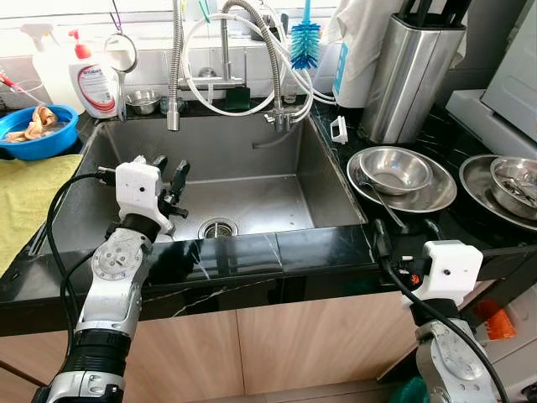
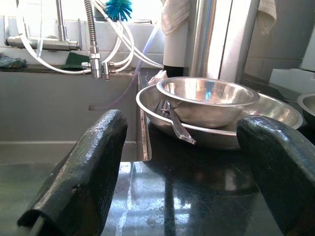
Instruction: Kitchen organization
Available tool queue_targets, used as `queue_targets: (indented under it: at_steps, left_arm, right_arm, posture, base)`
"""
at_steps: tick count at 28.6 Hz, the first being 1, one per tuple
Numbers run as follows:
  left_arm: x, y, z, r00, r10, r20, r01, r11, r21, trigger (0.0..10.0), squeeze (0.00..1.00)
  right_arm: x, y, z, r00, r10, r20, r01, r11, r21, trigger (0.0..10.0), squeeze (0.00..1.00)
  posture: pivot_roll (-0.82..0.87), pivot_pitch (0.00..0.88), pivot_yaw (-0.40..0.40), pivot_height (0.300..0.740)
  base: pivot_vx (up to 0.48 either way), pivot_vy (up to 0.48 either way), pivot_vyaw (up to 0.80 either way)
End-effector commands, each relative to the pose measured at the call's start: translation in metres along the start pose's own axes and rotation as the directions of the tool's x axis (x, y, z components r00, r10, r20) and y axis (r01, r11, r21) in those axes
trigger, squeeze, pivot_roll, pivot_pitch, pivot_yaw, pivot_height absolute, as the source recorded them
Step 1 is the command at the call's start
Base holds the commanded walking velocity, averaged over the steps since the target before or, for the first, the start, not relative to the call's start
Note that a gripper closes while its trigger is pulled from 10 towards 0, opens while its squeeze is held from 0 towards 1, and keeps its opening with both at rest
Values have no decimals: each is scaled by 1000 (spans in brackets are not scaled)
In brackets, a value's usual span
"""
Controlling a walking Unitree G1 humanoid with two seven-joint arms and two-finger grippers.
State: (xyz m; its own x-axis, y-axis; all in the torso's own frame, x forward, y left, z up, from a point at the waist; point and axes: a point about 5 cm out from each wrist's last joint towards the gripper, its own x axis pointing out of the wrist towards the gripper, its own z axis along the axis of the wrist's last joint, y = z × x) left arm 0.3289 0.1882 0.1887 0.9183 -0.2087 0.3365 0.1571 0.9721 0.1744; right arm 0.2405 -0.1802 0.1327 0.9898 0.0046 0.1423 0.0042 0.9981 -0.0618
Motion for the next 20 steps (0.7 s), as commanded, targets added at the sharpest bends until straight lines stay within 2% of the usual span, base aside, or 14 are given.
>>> queue_targets:
  at_steps: [1, 7, 10, 20]
  left_arm:
    - [0, 1, 5, 1000, -2, 7, 2, 1000, -4, 10000, 0]
    - [0, -2, 7, 1000, -4, 0, 4, 1000, -8, 10000, 0]
    - [0, -3, 8, 1000, -7, 1, 7, 1000, -7, 10000, 0]
    - [-3, -2, 7, 1000, -3, -16, 3, 1000, 3, 10000, 0]
  right_arm:
    - [3, -2, -1, 1000, -1, 6, 1, 1000, 5, 10000, 0]
    - [10, -3, -3, 1000, 3, 6, -3, 1000, -1, 10000, 0]
    - [20, -2, -2, 1000, 11, 8, -11, 1000, -6, 10000, 0]
    - [25, -2, -5, 1000, 10, -6, -10, 1000, -16, 10000, 0]
  posture:
    - [-53, 0, -1, 740]
    - [-50, 0, -2, 740]
    - [-43, 0, -4, 740]
    - [-37, 0, -7, 740]
  base:
    - [0, 0, 0]
    - [0, 0, 0]
    - [0, 0, 0]
    - [0, 0, 0]
